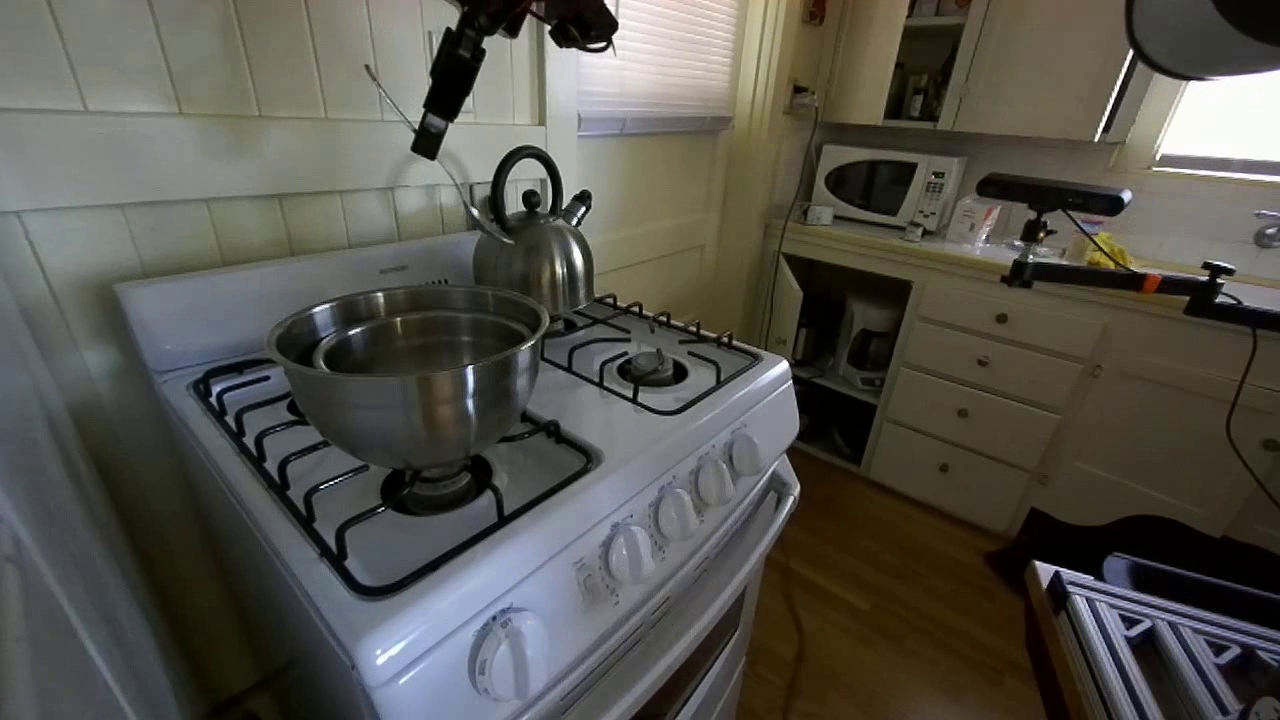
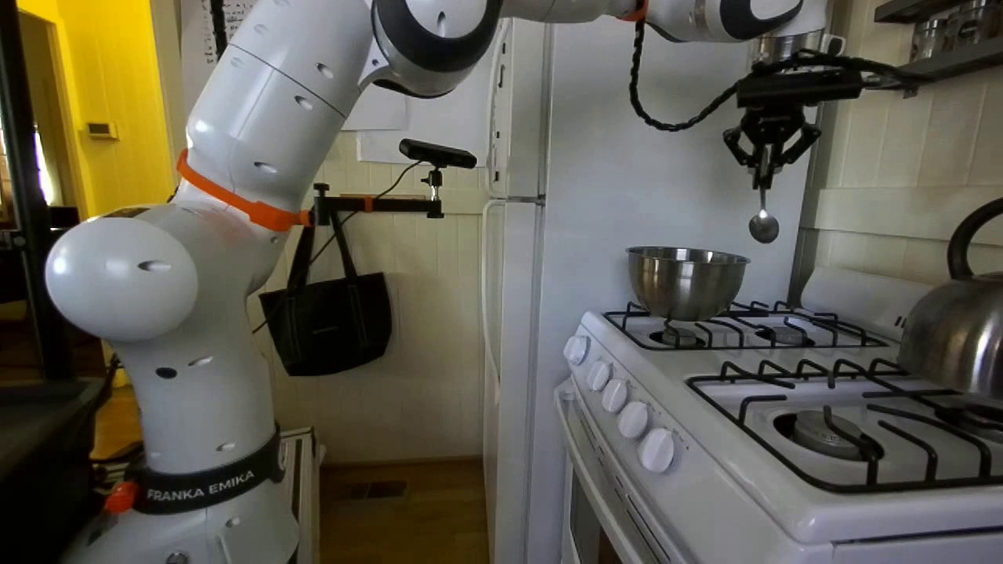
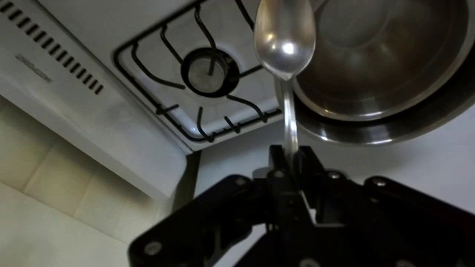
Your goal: Move the silver kettle to the back right plate of the stove then move the silver bowl forwards and remove the silver spoon from the bowl.
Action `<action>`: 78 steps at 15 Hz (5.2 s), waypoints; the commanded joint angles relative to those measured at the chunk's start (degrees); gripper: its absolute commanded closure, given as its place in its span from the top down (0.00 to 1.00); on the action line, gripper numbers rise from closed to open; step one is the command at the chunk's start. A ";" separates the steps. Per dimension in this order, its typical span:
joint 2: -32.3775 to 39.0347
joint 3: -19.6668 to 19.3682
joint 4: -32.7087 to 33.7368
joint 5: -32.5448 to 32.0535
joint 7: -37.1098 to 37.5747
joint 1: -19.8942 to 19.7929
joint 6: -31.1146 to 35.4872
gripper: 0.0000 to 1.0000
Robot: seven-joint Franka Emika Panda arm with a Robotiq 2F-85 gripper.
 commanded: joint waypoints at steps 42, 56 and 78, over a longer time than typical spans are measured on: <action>28.84 -5.39 23.11 -4.57 58.90 -0.97 -27.13 0.04; 32.73 -5.73 27.68 -5.36 64.45 -0.75 -30.30 0.40; 20.62 -2.63 34.13 -4.76 50.92 -7.95 -28.37 1.00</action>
